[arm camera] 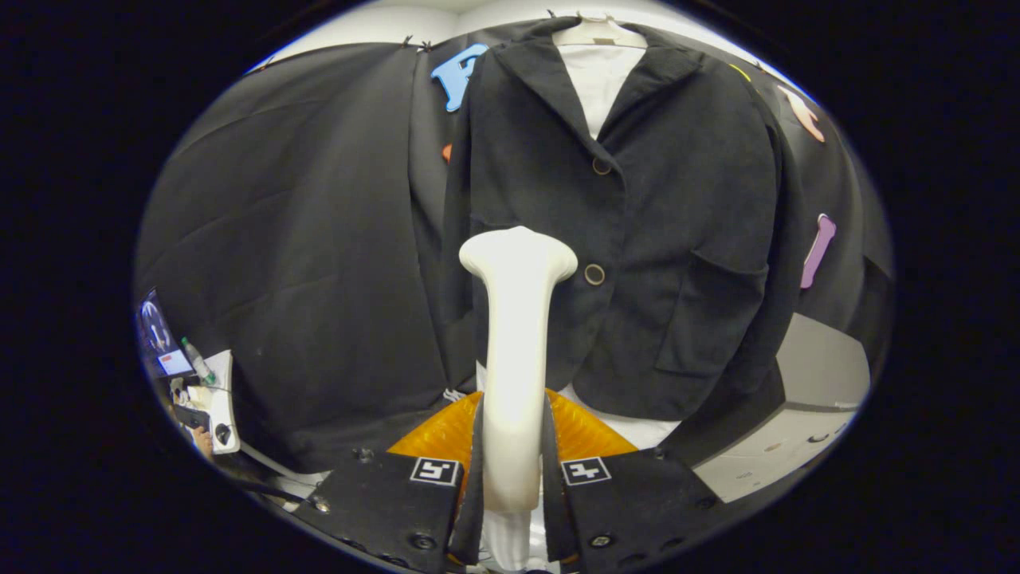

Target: Iron the clothes twice with a garment steamer, once on the left side and once on the right side.

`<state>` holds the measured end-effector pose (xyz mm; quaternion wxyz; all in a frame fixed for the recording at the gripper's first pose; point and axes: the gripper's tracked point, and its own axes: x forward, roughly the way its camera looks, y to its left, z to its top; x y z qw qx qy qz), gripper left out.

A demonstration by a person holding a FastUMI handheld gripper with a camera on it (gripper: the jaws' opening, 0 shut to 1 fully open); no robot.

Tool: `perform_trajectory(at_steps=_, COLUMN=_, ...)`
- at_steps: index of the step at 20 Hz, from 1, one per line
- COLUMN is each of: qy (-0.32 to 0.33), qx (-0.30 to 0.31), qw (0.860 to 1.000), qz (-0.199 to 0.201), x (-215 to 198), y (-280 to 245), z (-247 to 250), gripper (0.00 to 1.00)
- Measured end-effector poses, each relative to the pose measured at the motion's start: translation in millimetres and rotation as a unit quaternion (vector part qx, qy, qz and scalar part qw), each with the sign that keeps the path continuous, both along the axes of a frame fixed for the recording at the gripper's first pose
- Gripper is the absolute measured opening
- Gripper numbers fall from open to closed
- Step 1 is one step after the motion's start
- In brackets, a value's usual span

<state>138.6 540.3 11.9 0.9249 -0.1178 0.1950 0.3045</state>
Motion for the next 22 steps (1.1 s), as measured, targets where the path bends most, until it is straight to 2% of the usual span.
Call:
perform_trajectory(at_steps=9, qy=0.036, qx=-0.026, qw=0.999, qz=-0.007, x=4, y=-6, z=-47, gripper=0.33)
perform_trajectory(at_steps=22, qy=0.051, qx=-0.016, qw=0.998, qz=-0.03, x=4, y=-11, z=-52, gripper=0.33)
